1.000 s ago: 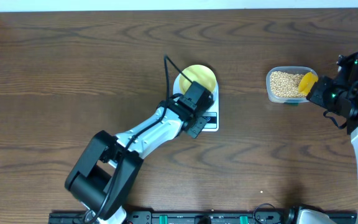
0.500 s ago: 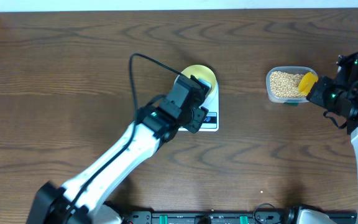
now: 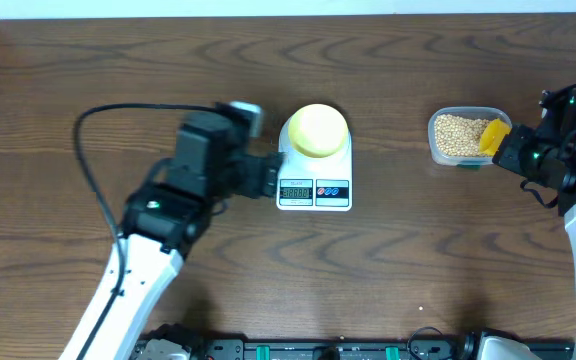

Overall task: Scoop item into bowl and weigh 50g on scale
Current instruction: 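Withdraw the left gripper from the scale back toward its side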

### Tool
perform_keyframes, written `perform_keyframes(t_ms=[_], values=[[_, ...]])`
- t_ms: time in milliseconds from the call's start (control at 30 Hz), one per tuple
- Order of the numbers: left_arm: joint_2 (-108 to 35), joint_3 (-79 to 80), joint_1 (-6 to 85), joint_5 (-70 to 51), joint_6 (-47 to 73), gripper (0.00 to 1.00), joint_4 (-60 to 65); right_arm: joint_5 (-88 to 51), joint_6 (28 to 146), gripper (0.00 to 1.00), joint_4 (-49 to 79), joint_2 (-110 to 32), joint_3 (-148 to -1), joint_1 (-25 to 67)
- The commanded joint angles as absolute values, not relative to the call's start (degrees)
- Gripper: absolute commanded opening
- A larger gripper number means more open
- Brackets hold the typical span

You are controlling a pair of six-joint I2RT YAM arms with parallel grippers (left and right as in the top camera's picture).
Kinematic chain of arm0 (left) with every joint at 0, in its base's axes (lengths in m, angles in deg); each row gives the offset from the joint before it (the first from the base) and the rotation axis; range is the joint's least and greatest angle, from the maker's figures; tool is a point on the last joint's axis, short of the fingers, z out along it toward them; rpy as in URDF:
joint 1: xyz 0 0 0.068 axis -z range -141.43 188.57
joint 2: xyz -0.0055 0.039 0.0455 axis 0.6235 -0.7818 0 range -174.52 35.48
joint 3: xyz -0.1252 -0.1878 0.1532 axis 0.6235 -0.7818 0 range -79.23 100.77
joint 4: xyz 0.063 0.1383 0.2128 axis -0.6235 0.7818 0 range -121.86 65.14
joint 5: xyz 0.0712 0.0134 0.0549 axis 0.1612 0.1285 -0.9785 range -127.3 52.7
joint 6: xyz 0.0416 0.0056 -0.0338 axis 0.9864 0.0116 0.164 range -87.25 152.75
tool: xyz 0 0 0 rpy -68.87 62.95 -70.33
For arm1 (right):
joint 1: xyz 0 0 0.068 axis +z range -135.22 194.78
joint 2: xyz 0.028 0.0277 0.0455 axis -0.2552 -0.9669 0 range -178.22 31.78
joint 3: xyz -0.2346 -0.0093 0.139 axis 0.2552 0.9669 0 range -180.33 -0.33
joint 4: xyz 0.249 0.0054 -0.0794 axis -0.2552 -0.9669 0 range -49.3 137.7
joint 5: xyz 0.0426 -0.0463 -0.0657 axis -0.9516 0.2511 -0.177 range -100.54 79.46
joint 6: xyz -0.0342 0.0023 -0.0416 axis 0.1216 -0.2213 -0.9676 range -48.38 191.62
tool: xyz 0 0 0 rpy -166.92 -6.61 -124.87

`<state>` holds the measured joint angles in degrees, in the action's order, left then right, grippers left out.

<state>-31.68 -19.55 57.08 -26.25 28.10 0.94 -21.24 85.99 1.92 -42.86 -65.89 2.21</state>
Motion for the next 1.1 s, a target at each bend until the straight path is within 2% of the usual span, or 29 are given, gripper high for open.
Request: perform_keyframes(t_ms=[0,233,633,767,1067], values=[[-31.8,-19.7,52.2,-26.4,27.3,0.92,3.1,-21.2,84.6,0.01,2.0,-43.1,-67.0,2.4],[-33.9,-19.7,47.2,-26.4,27.3,0.93,5.4,-21.2,84.6,0.01,2.0,-43.1,-67.0,2.4],[-34.8,-19.7,47.1,-30.7,27.9,0.93,5.5,-18.0,84.5,0.01,2.1,-43.1,-67.0,2.4],[-34.9,-19.7,47.1,-30.7,27.9,0.93,5.4,-17.9,78.2,0.01,2.1,-43.1,-67.0,2.4],[-34.9,-19.7,47.1,-30.6,27.9,0.93,7.0,-17.9,74.3,0.01,2.3,-43.1,-67.0,2.4]])
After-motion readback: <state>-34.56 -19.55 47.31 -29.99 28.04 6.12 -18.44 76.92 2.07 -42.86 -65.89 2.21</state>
